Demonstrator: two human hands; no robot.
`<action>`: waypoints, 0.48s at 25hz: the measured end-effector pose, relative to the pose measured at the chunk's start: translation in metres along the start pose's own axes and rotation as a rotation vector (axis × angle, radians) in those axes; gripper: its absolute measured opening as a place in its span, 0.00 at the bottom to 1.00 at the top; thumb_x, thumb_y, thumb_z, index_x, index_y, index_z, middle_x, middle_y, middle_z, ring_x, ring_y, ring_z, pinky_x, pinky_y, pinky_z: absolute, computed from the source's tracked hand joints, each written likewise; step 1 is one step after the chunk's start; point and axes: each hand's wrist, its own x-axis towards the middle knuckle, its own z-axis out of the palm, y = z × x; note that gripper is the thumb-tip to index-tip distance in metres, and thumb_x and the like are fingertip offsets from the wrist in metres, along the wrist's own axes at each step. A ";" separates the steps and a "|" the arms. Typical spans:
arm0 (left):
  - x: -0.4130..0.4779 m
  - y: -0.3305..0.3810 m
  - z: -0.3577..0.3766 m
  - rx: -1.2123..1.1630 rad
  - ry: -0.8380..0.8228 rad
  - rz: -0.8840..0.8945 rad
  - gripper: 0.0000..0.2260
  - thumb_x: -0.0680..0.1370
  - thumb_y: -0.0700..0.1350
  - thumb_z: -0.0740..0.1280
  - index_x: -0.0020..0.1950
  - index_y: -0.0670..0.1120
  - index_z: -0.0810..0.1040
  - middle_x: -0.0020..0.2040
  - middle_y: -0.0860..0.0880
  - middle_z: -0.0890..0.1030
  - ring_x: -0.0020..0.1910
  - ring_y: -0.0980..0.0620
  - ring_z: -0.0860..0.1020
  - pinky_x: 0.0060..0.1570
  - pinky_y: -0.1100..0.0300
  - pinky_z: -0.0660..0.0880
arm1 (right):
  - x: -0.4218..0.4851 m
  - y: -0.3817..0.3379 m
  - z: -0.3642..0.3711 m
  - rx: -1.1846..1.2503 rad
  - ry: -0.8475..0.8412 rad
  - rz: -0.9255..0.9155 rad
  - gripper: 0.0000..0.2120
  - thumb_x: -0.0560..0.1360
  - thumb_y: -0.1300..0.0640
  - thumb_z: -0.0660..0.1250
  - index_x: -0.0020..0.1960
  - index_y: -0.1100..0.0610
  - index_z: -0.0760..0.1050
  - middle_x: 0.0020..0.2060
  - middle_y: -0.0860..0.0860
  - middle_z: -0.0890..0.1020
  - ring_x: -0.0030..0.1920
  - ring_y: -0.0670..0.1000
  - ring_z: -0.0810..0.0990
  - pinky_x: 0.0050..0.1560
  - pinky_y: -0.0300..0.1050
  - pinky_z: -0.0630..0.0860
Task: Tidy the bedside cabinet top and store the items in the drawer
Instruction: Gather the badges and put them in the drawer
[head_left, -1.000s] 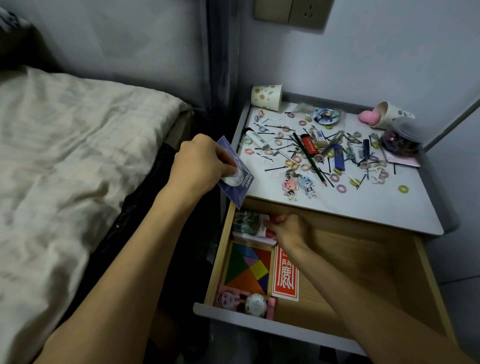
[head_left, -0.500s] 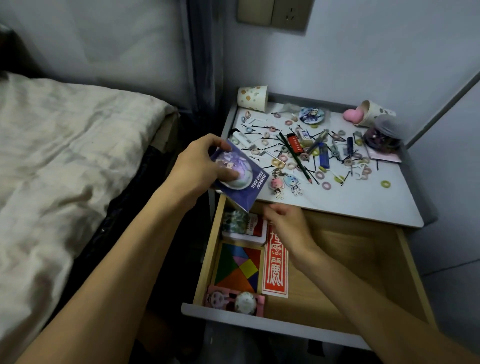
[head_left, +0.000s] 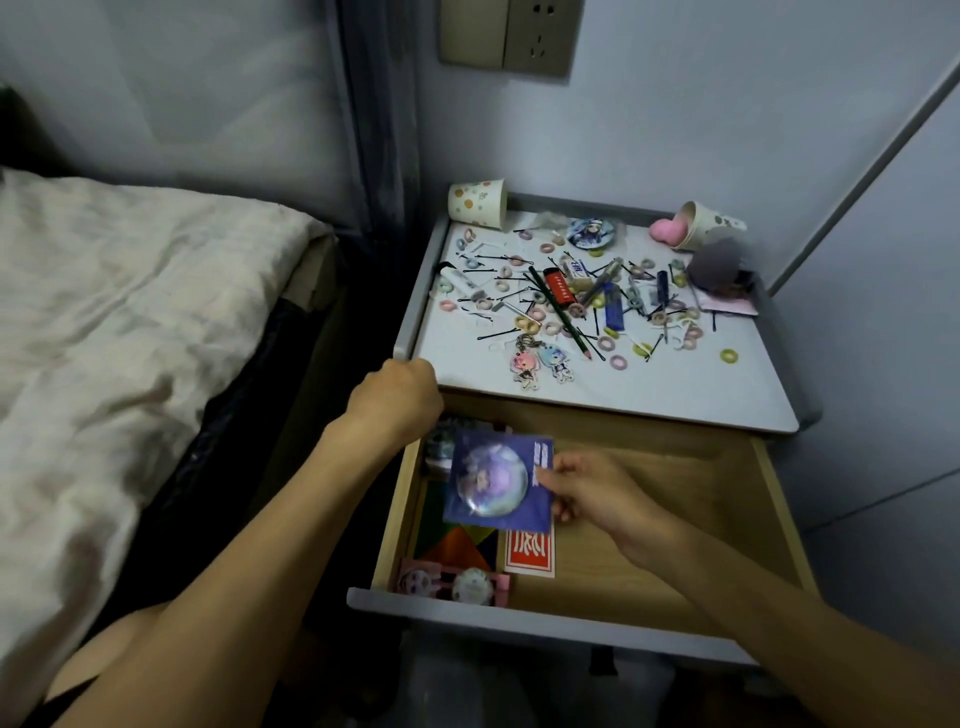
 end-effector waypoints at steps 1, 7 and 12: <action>0.000 0.002 0.004 0.013 -0.049 0.007 0.13 0.80 0.43 0.58 0.62 0.41 0.75 0.61 0.38 0.77 0.58 0.37 0.77 0.50 0.52 0.72 | 0.003 0.009 0.004 -0.032 -0.018 0.048 0.08 0.80 0.61 0.63 0.43 0.60 0.77 0.28 0.52 0.78 0.27 0.45 0.74 0.28 0.35 0.70; -0.001 0.019 0.015 0.020 -0.119 0.032 0.14 0.81 0.40 0.56 0.63 0.39 0.74 0.63 0.37 0.77 0.60 0.38 0.76 0.52 0.52 0.72 | 0.033 0.021 0.039 -0.094 -0.074 0.150 0.08 0.80 0.64 0.62 0.43 0.62 0.76 0.30 0.55 0.77 0.26 0.47 0.74 0.28 0.36 0.72; 0.002 0.020 0.018 -0.013 -0.098 0.017 0.13 0.81 0.41 0.56 0.61 0.39 0.74 0.61 0.37 0.77 0.58 0.38 0.77 0.47 0.54 0.70 | 0.041 0.031 0.046 -0.187 -0.071 0.181 0.09 0.80 0.65 0.61 0.55 0.70 0.75 0.35 0.57 0.77 0.30 0.47 0.74 0.30 0.36 0.73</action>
